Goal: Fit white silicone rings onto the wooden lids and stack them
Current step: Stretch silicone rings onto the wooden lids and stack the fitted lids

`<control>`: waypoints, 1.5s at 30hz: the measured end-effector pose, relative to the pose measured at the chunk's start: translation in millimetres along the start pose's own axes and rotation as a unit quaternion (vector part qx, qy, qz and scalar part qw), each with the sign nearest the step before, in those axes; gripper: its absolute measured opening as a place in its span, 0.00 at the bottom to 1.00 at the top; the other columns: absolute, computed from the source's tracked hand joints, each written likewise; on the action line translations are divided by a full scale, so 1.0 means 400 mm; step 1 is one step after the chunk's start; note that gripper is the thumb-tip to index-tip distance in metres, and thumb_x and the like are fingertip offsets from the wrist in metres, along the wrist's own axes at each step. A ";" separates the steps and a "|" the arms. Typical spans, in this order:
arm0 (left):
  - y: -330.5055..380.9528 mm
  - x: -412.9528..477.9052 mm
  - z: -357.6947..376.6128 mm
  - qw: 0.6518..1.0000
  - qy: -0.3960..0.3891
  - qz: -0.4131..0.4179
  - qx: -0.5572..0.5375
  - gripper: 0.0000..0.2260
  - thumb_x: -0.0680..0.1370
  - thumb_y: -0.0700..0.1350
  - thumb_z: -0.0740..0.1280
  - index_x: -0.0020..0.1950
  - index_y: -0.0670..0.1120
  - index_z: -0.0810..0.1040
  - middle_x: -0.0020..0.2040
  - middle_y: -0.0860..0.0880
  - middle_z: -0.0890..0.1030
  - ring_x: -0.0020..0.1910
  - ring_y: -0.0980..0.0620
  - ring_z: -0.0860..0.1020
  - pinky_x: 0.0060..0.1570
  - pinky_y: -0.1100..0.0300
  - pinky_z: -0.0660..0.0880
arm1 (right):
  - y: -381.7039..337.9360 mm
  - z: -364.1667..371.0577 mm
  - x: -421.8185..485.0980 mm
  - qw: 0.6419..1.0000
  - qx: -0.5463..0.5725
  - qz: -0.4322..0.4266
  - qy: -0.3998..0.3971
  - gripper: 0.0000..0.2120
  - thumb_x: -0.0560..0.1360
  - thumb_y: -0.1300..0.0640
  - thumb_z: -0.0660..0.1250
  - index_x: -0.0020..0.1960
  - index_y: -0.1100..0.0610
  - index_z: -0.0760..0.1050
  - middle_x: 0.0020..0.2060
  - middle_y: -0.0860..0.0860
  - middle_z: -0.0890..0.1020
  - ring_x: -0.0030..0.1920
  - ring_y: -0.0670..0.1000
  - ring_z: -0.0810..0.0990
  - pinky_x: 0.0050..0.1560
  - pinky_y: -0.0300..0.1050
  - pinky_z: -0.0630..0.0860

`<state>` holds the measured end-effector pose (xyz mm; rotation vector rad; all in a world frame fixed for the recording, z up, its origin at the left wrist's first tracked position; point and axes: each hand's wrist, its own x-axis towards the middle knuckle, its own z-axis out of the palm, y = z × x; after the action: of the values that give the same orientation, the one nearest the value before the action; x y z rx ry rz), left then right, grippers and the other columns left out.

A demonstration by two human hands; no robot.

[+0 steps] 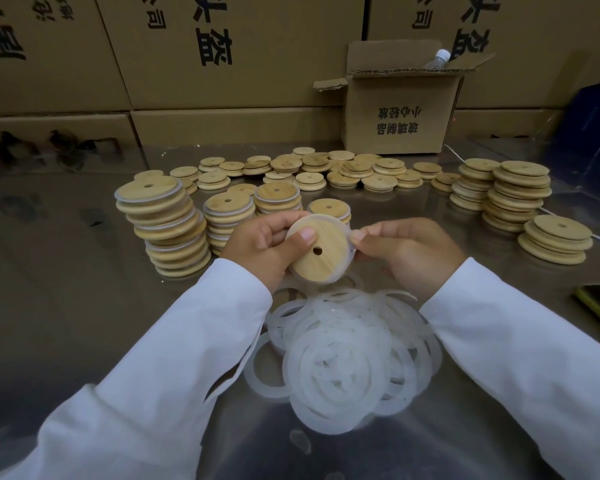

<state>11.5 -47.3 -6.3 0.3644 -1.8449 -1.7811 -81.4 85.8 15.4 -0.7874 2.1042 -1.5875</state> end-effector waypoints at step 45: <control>-0.009 -0.002 0.022 0.999 0.022 -0.028 0.034 0.04 0.74 0.39 0.68 0.40 0.46 0.80 0.34 0.47 0.82 0.35 0.52 0.80 0.41 0.56 0.77 | 0.044 0.025 0.008 0.968 -0.146 -0.164 0.119 0.09 0.70 0.54 0.70 0.32 0.48 0.75 0.31 0.43 0.80 0.33 0.40 0.76 0.35 0.29 0.70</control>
<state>6.6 -39.9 -9.7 0.4816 -1.8857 -1.7362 -81.3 80.1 -4.3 -1.1432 2.5286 -1.6187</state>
